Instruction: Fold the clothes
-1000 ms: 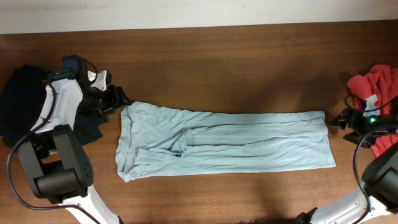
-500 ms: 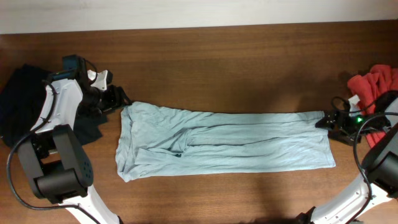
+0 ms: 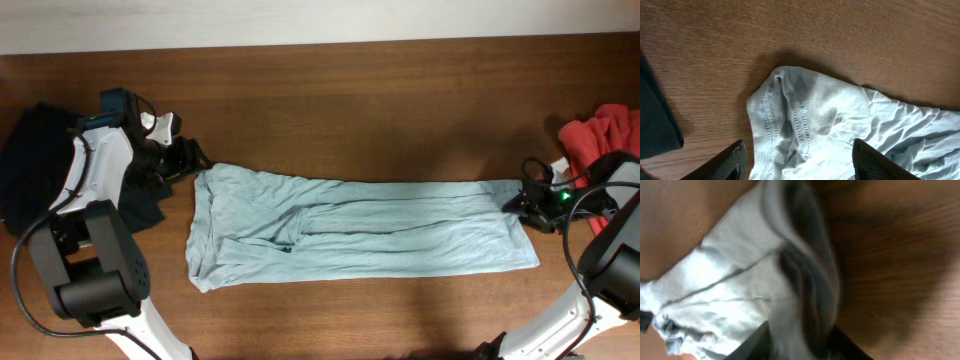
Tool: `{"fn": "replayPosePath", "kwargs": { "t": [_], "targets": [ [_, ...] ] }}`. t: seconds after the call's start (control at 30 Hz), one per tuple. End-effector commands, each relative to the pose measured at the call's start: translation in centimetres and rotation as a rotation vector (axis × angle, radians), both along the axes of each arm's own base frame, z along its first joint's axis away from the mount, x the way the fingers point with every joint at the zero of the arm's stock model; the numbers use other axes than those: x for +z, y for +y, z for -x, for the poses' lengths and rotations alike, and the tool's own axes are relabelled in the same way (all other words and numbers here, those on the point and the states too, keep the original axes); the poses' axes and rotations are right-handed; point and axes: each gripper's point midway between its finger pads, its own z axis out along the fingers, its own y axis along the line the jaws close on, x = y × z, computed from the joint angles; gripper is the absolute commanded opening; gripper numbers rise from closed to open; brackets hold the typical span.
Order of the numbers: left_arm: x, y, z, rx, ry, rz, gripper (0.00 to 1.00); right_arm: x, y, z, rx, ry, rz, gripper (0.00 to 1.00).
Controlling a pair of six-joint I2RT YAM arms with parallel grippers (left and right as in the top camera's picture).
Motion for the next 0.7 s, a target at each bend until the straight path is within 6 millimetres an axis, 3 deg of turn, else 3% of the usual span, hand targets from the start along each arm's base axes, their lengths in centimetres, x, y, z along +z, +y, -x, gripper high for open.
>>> {"fn": "replayPosePath", "kwargs": {
  "t": [0.0, 0.03, 0.2, 0.33, 0.5, 0.6, 0.67],
  "targets": [
    [1.7, 0.0, -0.6, -0.017, -0.057, -0.001, 0.68, -5.1, 0.4, 4.8, 0.034, 0.257, 0.052, 0.11],
    [1.7, 0.0, -0.6, -0.017, -0.056, 0.000, 0.68, -5.1, 0.4, 4.8, 0.024, 0.263, 0.052, 0.04],
    [1.7, 0.0, -0.5, -0.017, -0.054, 0.000, 0.68, -4.2, 0.2, 4.6, -0.001, 0.288, 0.043, 0.04],
    [2.5, 0.6, -1.0, -0.005, -0.072, -0.004, 0.68, -1.9, -2.1, 3.4, -0.035, 0.306, 0.099, 0.04],
    [4.4, 2.1, -1.9, 0.023, -0.107, -0.014, 0.68, 5.0, -6.6, -0.8, -0.069, 0.192, 0.213, 0.04],
    [4.6, 2.1, -2.1, 0.024, -0.114, -0.015, 0.68, 9.1, -7.4, -2.3, -0.069, 0.136, 0.261, 0.04],
    [4.6, 2.1, -2.1, 0.024, -0.114, -0.016, 0.68, 12.9, -6.4, -3.4, -0.040, 0.080, 0.298, 0.04]
  ]
}}
